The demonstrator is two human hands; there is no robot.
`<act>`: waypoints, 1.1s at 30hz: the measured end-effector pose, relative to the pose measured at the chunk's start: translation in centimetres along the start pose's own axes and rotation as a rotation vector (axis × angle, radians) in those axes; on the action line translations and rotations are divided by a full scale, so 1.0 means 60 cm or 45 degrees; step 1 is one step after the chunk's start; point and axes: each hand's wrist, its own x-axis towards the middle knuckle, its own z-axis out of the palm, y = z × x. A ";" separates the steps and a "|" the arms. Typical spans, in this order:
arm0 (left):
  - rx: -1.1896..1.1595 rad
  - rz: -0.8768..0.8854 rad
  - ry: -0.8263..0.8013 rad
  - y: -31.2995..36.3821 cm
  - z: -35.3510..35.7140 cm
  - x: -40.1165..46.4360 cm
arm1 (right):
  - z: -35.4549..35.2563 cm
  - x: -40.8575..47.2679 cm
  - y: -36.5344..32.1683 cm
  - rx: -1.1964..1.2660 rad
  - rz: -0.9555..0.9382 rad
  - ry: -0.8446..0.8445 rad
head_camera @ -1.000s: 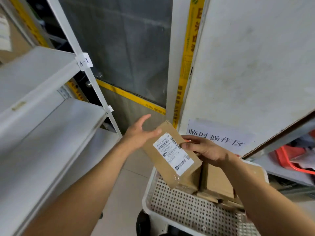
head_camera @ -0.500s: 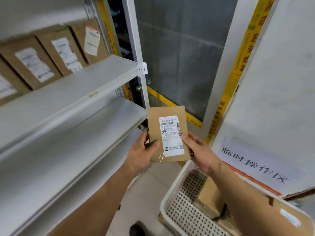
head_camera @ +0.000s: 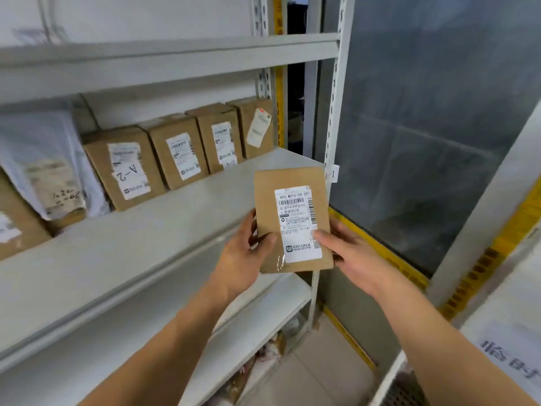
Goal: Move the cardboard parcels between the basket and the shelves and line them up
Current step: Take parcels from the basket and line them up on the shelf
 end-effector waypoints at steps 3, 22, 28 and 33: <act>0.018 0.034 0.075 -0.006 -0.071 0.031 | 0.061 0.049 -0.019 0.012 -0.060 -0.013; 0.119 0.063 0.312 -0.049 -0.183 0.224 | 0.114 0.333 -0.067 -0.229 -0.258 -0.097; 0.161 0.119 0.394 -0.053 -0.113 0.349 | 0.015 0.464 -0.077 -0.324 -0.291 -0.068; 0.184 0.055 0.430 -0.056 -0.045 0.450 | -0.056 0.561 -0.077 -0.078 -0.151 -0.021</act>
